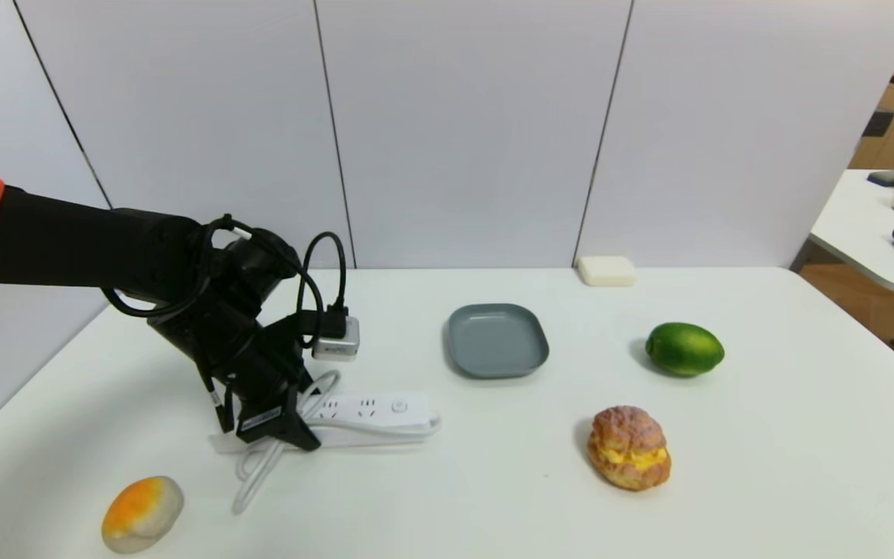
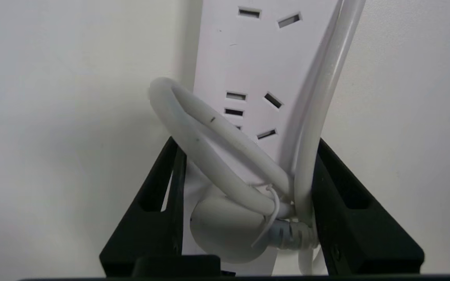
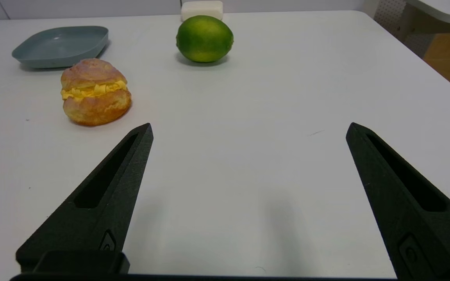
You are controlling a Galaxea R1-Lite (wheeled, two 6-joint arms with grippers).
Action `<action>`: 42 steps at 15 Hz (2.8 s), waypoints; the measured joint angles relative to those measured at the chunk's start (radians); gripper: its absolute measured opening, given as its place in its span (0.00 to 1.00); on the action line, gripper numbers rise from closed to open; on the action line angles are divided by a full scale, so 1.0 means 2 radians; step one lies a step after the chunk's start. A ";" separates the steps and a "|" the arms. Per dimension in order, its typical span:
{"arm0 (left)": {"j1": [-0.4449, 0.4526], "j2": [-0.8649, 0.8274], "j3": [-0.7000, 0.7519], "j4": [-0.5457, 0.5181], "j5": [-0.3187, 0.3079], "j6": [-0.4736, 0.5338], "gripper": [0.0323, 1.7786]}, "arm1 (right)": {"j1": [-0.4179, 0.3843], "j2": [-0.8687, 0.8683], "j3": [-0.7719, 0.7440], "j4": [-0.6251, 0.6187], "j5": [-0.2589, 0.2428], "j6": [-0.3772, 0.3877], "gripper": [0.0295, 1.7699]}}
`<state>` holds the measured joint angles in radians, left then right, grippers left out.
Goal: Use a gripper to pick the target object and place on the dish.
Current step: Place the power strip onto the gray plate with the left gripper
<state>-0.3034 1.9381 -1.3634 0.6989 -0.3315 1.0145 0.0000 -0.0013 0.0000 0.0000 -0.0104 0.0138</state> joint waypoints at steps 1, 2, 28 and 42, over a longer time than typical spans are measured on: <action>0.000 -0.004 0.000 0.001 0.000 0.000 0.50 | 0.000 0.000 0.000 0.000 0.000 0.000 0.97; 0.000 -0.007 0.000 0.001 0.000 0.000 0.50 | 0.000 0.000 0.000 0.000 0.000 0.000 0.97; -0.065 0.034 -0.201 -0.001 -0.004 0.000 0.48 | 0.000 0.000 0.000 0.000 0.000 0.000 0.97; -0.133 0.151 -0.306 -0.065 -0.007 -0.028 0.48 | 0.000 0.000 0.000 0.000 0.000 0.001 0.97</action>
<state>-0.5691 2.2409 -1.9757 0.5691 -0.3462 0.9579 0.0000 -0.0013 0.0000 0.0000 -0.0109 0.0149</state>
